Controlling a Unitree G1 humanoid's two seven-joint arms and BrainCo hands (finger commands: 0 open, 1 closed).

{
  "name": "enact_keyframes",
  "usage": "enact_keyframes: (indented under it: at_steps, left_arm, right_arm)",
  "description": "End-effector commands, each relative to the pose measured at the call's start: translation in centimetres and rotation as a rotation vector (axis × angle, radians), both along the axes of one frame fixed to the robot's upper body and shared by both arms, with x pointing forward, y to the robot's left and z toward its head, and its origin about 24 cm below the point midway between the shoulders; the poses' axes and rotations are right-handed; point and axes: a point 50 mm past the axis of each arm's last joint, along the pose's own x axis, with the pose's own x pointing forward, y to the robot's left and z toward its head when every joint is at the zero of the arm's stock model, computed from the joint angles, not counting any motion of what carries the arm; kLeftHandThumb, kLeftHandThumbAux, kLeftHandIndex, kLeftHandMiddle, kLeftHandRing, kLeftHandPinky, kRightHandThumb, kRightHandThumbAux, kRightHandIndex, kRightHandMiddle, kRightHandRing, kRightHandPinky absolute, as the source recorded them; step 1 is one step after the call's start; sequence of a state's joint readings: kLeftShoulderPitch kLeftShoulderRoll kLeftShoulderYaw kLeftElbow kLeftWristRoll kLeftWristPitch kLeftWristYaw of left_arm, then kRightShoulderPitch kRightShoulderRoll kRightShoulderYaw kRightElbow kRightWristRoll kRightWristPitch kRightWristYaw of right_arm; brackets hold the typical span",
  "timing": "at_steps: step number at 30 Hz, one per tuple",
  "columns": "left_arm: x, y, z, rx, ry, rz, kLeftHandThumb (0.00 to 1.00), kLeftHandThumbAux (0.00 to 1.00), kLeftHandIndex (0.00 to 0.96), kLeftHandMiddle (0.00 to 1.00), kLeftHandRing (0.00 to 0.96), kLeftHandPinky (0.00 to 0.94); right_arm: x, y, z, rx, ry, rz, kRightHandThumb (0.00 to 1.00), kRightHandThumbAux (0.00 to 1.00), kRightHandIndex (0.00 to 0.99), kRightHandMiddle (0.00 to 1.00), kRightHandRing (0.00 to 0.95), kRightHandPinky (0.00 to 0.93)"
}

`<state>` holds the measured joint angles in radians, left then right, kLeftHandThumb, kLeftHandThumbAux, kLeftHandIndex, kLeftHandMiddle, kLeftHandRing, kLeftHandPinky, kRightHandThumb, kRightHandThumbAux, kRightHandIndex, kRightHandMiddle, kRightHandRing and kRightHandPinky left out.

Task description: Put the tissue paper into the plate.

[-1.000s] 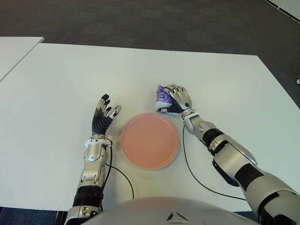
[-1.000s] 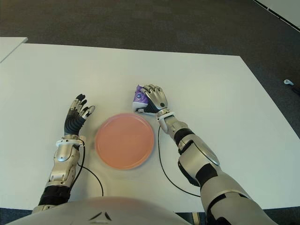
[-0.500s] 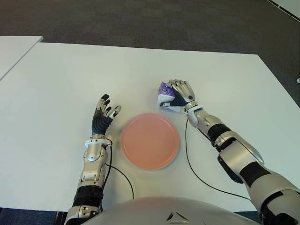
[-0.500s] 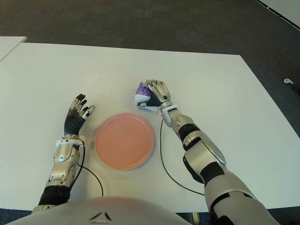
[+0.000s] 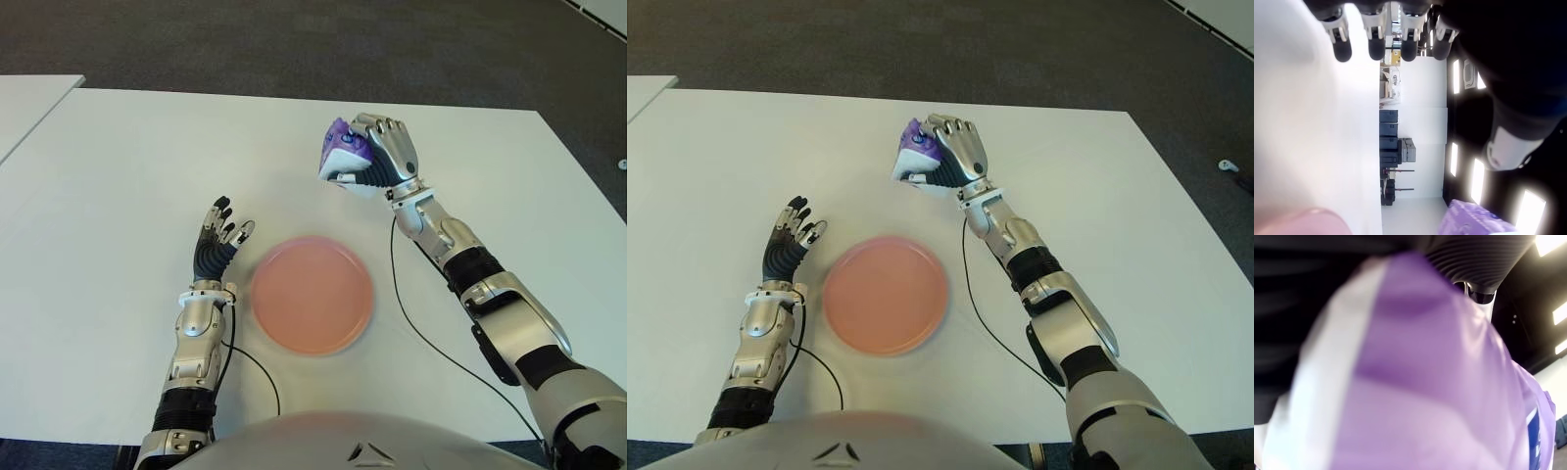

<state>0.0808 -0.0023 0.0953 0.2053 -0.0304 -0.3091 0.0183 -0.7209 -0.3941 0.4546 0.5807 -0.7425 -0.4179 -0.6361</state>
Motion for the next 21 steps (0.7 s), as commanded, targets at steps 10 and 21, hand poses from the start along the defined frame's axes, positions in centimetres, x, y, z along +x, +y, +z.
enact_keyframes:
  at_steps: [10,21]
  left_arm:
    - [-0.2,0.0,-0.3,0.004,0.025,-0.010,0.000,0.632,0.059,0.053,0.012,0.000]
    - [-0.2,-0.1,-0.1,0.003,0.018,-0.005,0.000,0.637,0.068,0.058,0.018,0.000]
  right_arm:
    - [-2.6,1.2,6.6,0.104,-0.174,0.101,1.000,0.636,0.856,0.452,0.498,0.770]
    - [-6.5,3.0,6.7,0.135,-0.181,0.232,1.000,0.635,0.837,0.457,0.500,0.822]
